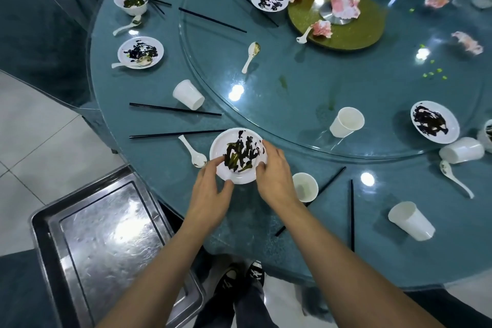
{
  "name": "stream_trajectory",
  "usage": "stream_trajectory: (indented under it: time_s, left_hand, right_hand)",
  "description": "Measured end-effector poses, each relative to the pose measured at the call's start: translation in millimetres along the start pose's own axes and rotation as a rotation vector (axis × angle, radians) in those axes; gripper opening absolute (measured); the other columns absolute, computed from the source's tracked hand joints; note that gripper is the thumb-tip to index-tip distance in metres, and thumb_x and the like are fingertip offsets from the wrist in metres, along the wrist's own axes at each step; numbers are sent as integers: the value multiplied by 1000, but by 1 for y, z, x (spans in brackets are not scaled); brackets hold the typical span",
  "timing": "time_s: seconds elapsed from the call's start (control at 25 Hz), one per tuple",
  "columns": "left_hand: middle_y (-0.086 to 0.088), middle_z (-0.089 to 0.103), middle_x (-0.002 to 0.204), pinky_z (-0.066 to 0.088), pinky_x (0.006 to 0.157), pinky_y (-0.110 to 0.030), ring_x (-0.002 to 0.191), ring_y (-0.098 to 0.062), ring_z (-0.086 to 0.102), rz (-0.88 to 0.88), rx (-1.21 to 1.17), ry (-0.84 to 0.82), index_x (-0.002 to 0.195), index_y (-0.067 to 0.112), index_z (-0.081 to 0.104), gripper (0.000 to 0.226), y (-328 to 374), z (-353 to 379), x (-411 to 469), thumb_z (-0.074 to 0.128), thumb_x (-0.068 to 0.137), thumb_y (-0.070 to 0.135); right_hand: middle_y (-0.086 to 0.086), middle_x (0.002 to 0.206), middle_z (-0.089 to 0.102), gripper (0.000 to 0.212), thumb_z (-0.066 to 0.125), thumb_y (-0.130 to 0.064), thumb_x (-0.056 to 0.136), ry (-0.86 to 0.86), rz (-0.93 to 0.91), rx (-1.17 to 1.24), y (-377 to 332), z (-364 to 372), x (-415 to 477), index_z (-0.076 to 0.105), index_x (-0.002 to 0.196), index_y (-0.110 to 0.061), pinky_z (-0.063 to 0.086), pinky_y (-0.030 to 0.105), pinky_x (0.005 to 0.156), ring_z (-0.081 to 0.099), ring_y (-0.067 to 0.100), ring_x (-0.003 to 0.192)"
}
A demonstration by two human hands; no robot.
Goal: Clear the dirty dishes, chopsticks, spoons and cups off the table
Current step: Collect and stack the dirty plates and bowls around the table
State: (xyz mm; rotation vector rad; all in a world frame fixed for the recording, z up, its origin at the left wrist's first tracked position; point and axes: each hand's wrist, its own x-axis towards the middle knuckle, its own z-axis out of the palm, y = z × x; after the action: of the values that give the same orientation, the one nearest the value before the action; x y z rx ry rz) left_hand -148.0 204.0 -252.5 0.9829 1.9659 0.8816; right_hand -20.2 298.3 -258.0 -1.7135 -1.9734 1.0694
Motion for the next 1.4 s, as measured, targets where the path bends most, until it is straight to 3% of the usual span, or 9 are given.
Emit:
stream_trajectory:
  time_s: [0.2,0.4,0.52,0.64,0.84,0.92,1.08,1.24,1.4]
  left_hand:
    - [16,43,136,49,107,-41,128,-9,49,90,-31,-18,144,36,43,48,26,-11,-21,56,100,21]
    - [4,48,141,48,101,-28,116,-4,56,152,-63,-50,141,34,48,49,50,-13,-42,56,98,13]
    - [0,53,139,52,97,-27,111,-7,64,171,-95,-96,136,41,50,50,61,-8,-54,58,97,12]
    - [-2,57,135,48,86,-13,107,-3,65,209,-90,-142,132,44,52,51,75,1,-64,60,95,10]
    - [-2,60,131,45,77,-1,102,10,61,279,-72,-255,135,33,54,48,101,22,-89,58,95,6]
    - [0,60,132,45,78,-3,100,14,60,316,-66,-303,134,32,55,47,110,32,-102,57,95,5]
    - [2,64,124,52,85,-27,94,11,62,367,-42,-386,130,38,55,45,127,53,-135,58,96,9]
    - [6,66,120,47,78,-13,93,17,60,446,3,-479,129,38,55,42,148,82,-175,58,97,11]
    - [10,65,124,50,89,-20,98,12,61,479,35,-540,129,40,55,41,163,112,-220,59,98,14]
  right_hand:
    - [2,136,53,56,47,1,96,89,25,77,-3,-25,-26,47,147,-22,41,30,106,50,16,124]
    - [1,115,57,44,45,2,94,204,38,137,-1,-53,-56,61,127,-22,50,36,99,58,16,106]
    - [0,112,57,47,45,3,92,259,89,170,1,-71,-75,64,124,-25,51,34,99,60,16,104]
    - [-2,104,57,48,46,3,88,314,100,184,6,-91,-96,68,118,-26,50,30,96,60,18,103]
    - [-14,91,53,44,53,4,84,440,150,190,25,-127,-134,72,115,-21,52,28,89,60,24,100]
    - [-15,91,52,46,55,4,84,478,201,213,34,-140,-153,71,119,-20,50,25,87,61,24,101]
    - [-1,106,60,46,58,2,86,540,318,274,52,-169,-197,66,128,-17,44,16,85,61,15,96]
    - [-7,99,65,41,63,0,88,599,369,372,76,-204,-251,63,121,-23,44,2,66,60,-3,82]
    - [-12,98,70,36,66,-5,87,686,393,442,109,-234,-306,66,119,-20,56,19,82,65,-1,89]
